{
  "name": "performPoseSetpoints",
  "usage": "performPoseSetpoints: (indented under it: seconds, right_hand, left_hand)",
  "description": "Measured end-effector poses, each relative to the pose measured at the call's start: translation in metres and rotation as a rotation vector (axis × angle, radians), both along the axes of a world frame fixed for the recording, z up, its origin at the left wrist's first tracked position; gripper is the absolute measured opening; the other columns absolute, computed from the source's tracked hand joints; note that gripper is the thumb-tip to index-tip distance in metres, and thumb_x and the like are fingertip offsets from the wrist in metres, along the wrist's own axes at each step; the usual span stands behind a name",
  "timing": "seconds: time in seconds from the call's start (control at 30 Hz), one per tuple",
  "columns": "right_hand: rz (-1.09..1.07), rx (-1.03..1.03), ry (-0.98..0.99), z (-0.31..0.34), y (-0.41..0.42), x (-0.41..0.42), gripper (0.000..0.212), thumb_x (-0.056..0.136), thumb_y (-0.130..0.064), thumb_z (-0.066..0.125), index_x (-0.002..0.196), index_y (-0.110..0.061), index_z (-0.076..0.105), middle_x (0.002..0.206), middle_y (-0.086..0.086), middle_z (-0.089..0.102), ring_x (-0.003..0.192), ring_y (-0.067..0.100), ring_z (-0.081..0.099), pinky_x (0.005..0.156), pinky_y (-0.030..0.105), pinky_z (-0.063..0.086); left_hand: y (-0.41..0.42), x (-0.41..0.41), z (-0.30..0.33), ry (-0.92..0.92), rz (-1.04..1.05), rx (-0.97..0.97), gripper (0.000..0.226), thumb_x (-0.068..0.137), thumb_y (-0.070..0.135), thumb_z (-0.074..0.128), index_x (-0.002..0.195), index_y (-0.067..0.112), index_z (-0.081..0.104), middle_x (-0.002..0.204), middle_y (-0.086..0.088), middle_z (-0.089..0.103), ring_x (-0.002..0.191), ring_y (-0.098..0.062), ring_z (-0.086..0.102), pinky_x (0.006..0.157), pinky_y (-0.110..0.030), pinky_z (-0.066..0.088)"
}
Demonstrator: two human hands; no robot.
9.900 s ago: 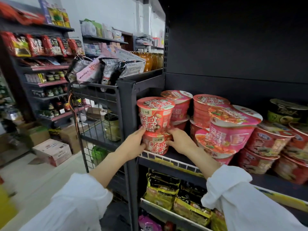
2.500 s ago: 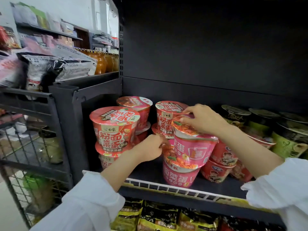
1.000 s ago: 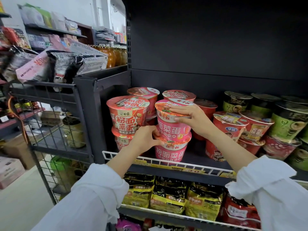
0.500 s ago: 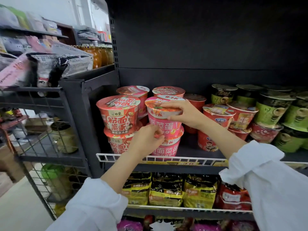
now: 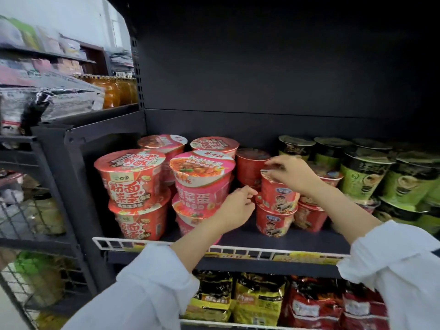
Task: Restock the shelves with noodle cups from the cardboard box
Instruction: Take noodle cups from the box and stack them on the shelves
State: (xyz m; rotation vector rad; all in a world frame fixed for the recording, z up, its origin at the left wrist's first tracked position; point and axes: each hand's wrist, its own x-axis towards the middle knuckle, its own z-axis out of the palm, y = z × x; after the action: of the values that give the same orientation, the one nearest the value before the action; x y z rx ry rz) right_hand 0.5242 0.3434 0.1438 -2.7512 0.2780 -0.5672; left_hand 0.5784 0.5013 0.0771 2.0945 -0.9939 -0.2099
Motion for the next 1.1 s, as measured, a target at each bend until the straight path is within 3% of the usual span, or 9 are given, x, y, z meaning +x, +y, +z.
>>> performPoseSetpoints:
  seconds: [0.07, 0.13, 0.23, 0.37, 0.5, 0.63, 0.77, 0.87, 1.1]
  right_hand:
    - [0.013, -0.023, 0.000, 0.007, -0.011, 0.005, 0.034, 0.092, -0.023, 0.056, 0.125, -0.015, 0.060, 0.132, 0.005, 0.057, 0.107, 0.020, 0.060, 0.088, 0.026, 0.042]
    - [0.026, -0.048, 0.022, 0.014, -0.021, 0.015, 0.033, 0.094, -0.025, 0.053, 0.125, -0.017, 0.059, 0.128, 0.006, 0.058, 0.086, 0.018, 0.063, 0.073, 0.024, 0.043]
    - [0.050, -0.133, 0.085, 0.020, -0.037, 0.038, 0.037, 0.095, -0.028, 0.051, 0.130, -0.016, 0.055, 0.131, 0.007, 0.056, 0.106, 0.025, 0.060, 0.087, 0.027, 0.043]
    - [0.107, -0.237, 0.230, 0.028, -0.052, 0.073, 0.039, 0.097, -0.027, 0.047, 0.135, -0.019, 0.048, 0.139, 0.008, 0.048, 0.124, 0.025, 0.047, 0.100, 0.030, 0.035]
    - [0.155, -0.303, 0.392, 0.024, -0.062, 0.099, 0.045, 0.098, -0.021, 0.046, 0.143, -0.022, 0.039, 0.149, 0.005, 0.038, 0.133, 0.025, 0.040, 0.107, 0.031, 0.033]
    - [0.191, -0.305, 0.436, 0.020, -0.067, 0.109, 0.051, 0.097, -0.015, 0.049, 0.145, -0.023, 0.036, 0.151, 0.006, 0.036, 0.134, 0.024, 0.040, 0.107, 0.031, 0.033]
    - [0.228, -0.317, 0.341, 0.021, -0.066, 0.113, 0.047, 0.091, -0.022, 0.060, 0.137, -0.022, 0.048, 0.139, 0.006, 0.050, 0.125, 0.024, 0.050, 0.100, 0.032, 0.039]
    - [0.239, -0.310, 0.305, 0.017, -0.063, 0.119, 0.042, 0.089, -0.029, 0.061, 0.130, -0.019, 0.057, 0.128, 0.007, 0.056, 0.117, 0.025, 0.054, 0.094, 0.032, 0.042]
    - [0.204, -0.294, 0.366, 0.011, -0.068, 0.121, 0.053, 0.089, -0.024, 0.063, 0.138, -0.030, 0.045, 0.136, 0.007, 0.054, 0.118, 0.027, 0.056, 0.099, 0.044, 0.046]
  left_hand:
    - [-0.022, 0.003, 0.003, 0.193, 0.082, -0.096, 0.035, 0.095, 0.001, 0.041, 0.129, 0.004, 0.048, 0.130, -0.009, 0.054, 0.125, -0.023, 0.050, 0.102, -0.026, 0.038]
    - [-0.038, 0.013, 0.004, 0.229, 0.244, -0.128, 0.036, 0.095, 0.001, 0.040, 0.130, 0.005, 0.047, 0.134, -0.009, 0.052, 0.127, -0.024, 0.047, 0.104, -0.027, 0.034]
    - [-0.053, 0.033, -0.004, 0.168, 0.398, -0.085, 0.042, 0.094, 0.000, 0.037, 0.134, 0.008, 0.046, 0.140, -0.009, 0.048, 0.131, -0.024, 0.043, 0.106, -0.026, 0.031]
    - [-0.070, 0.052, -0.015, 0.021, 0.339, -0.005, 0.046, 0.088, -0.008, 0.037, 0.124, 0.008, 0.060, 0.132, -0.012, 0.057, 0.125, -0.026, 0.051, 0.104, -0.028, 0.037]
    - [-0.091, 0.063, -0.024, -0.034, 0.258, 0.199, 0.035, 0.095, 0.012, 0.039, 0.121, 0.011, 0.062, 0.133, -0.010, 0.053, 0.122, -0.029, 0.050, 0.102, -0.033, 0.041]
    - [-0.094, 0.074, -0.025, -0.223, 0.292, 0.421, 0.038, 0.099, 0.023, 0.034, 0.132, 0.016, 0.051, 0.141, -0.008, 0.044, 0.130, -0.029, 0.039, 0.103, -0.040, 0.034]
    - [-0.086, 0.081, -0.015, -0.429, 0.345, 0.529, 0.037, 0.098, 0.014, 0.035, 0.126, 0.012, 0.058, 0.135, -0.005, 0.052, 0.132, -0.025, 0.037, 0.107, -0.042, 0.027]
    - [-0.082, 0.084, -0.014, -0.462, 0.378, 0.668, 0.038, 0.098, 0.016, 0.036, 0.130, 0.011, 0.055, 0.139, -0.007, 0.049, 0.136, -0.026, 0.030, 0.112, -0.043, 0.019]
    - [-0.082, 0.082, -0.016, -0.374, 0.320, 0.511, 0.040, 0.100, 0.017, 0.034, 0.138, 0.011, 0.046, 0.140, -0.011, 0.046, 0.133, -0.031, 0.035, 0.109, -0.040, 0.026]
